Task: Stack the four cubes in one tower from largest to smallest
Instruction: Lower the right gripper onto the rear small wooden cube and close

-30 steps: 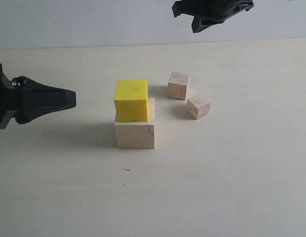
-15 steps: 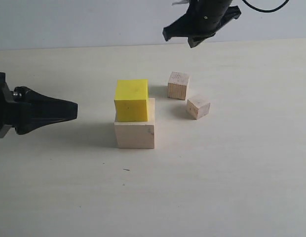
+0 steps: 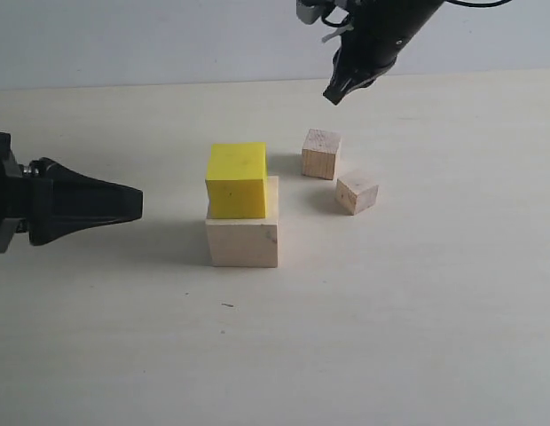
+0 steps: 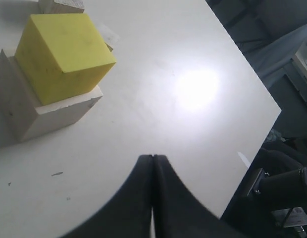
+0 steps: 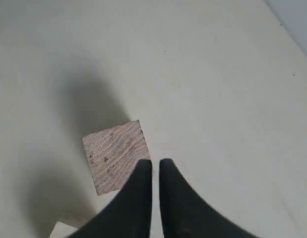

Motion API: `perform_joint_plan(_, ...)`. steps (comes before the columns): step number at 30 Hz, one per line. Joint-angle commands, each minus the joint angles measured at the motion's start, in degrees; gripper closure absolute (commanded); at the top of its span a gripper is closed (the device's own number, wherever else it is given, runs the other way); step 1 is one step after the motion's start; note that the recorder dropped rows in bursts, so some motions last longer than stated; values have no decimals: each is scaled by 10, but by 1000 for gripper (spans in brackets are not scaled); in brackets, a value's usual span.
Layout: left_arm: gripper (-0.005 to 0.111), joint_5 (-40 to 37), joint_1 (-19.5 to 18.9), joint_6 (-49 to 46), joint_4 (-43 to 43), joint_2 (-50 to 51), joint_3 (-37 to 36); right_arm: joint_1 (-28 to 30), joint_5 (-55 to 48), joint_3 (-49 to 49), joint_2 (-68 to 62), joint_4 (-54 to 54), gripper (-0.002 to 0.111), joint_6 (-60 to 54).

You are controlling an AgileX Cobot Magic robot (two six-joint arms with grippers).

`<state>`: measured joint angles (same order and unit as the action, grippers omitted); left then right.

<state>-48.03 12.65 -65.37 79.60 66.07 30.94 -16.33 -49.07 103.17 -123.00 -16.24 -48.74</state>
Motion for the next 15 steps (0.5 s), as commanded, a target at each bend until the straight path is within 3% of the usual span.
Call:
perform_joint_plan(1, 107, -14, -1, 13, -3, -3, 3, 45, -18, 5, 2, -107, 78, -92)
perform_joint_plan(5, 107, -17, -1, 16, -11, -3, 3, 61, -26, 5, -1, -155, 45, -147)
perform_joint_plan(7, 107, -23, -1, 24, -12, -3, 3, 63, -25, 5, -9, -168, 36, -164)
perform_joint_plan(15, 107, -37, -1, 47, -38, -15, 3, 63, -38, 5, -56, -237, 36, -212)
